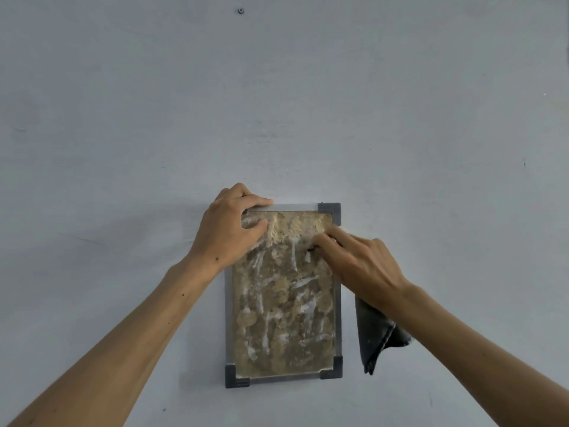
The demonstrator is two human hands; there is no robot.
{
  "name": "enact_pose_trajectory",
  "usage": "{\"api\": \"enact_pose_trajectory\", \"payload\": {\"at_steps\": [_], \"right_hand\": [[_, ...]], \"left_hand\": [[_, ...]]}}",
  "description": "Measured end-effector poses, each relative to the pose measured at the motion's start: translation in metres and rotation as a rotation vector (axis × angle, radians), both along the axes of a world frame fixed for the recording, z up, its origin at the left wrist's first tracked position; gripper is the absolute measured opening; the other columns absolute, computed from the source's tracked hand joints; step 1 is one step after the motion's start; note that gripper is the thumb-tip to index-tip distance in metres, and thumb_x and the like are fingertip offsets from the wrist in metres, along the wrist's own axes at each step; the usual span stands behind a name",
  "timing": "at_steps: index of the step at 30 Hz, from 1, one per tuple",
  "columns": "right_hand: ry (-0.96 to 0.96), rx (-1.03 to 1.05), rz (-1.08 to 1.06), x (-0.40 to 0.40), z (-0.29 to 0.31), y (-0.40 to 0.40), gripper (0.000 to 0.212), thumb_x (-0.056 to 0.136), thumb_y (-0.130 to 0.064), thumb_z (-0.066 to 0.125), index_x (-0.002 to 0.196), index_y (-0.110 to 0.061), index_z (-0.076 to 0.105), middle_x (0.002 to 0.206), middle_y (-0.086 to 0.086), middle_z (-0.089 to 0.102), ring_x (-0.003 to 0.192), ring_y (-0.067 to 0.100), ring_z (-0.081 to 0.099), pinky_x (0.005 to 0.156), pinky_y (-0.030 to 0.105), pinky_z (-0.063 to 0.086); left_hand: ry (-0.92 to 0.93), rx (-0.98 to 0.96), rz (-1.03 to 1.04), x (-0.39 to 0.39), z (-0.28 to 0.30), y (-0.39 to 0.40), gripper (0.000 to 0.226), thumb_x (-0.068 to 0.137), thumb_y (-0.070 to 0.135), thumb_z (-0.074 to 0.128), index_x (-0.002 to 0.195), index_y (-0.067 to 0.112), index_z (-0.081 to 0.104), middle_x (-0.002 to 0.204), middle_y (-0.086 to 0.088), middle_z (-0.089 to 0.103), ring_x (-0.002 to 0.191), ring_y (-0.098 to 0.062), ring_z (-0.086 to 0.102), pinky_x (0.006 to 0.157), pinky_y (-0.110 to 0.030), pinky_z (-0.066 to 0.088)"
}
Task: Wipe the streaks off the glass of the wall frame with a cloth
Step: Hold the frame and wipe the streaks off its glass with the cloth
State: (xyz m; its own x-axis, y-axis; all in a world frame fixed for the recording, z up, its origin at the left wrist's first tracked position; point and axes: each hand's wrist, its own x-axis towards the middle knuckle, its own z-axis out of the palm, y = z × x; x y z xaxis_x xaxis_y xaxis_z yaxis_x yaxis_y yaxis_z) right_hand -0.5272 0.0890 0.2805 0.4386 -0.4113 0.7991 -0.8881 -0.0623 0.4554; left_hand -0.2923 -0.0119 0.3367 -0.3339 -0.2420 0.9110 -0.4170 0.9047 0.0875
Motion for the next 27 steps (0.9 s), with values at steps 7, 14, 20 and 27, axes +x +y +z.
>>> {"api": "enact_pose_trajectory", "payload": {"at_steps": [7, 14, 20, 27], "right_hand": [[-0.156, -0.061, 0.012, 0.007, 0.001, -0.003, 0.009, 0.105, -0.017, 0.057, 0.109, -0.009, 0.061, 0.098, -0.002, 0.058, 0.056, 0.011, 0.051, 0.041, 0.031, 0.049], [-0.031, -0.002, -0.028, 0.000, 0.008, 0.001, 0.010, 0.105, -0.018, 0.058, 0.112, -0.012, 0.062, 0.102, -0.003, 0.058, 0.057, 0.009, 0.051, 0.040, 0.029, 0.047], [-0.225, -0.102, 0.015, 0.010, 0.010, -0.007, 0.010, 0.106, -0.020, 0.056, 0.108, -0.011, 0.059, 0.098, -0.002, 0.058, 0.052, 0.013, 0.052, 0.042, 0.033, 0.051], [-0.164, -0.087, 0.029, 0.011, 0.009, -0.005, 0.018, 0.107, -0.025, 0.053, 0.105, -0.011, 0.063, 0.099, -0.004, 0.059, 0.054, 0.008, 0.049, 0.042, 0.028, 0.049]], "left_hand": [[0.012, 0.005, -0.006, 0.000, -0.001, 0.000, 0.031, 0.089, 0.020, 0.074, 0.120, 0.023, 0.074, 0.097, 0.010, 0.056, 0.095, -0.006, 0.050, 0.079, -0.008, 0.036], [0.011, 0.011, -0.010, -0.001, 0.000, -0.001, 0.032, 0.089, 0.020, 0.075, 0.120, 0.024, 0.074, 0.097, 0.009, 0.057, 0.097, -0.007, 0.051, 0.080, -0.009, 0.038], [0.026, 0.004, -0.010, -0.002, 0.000, 0.000, 0.031, 0.088, 0.020, 0.076, 0.119, 0.024, 0.075, 0.096, 0.010, 0.057, 0.096, -0.006, 0.051, 0.079, -0.008, 0.037], [0.025, -0.002, -0.013, -0.002, 0.000, -0.001, 0.031, 0.088, 0.020, 0.076, 0.119, 0.024, 0.075, 0.096, 0.010, 0.057, 0.094, -0.004, 0.050, 0.078, -0.005, 0.037]]}}
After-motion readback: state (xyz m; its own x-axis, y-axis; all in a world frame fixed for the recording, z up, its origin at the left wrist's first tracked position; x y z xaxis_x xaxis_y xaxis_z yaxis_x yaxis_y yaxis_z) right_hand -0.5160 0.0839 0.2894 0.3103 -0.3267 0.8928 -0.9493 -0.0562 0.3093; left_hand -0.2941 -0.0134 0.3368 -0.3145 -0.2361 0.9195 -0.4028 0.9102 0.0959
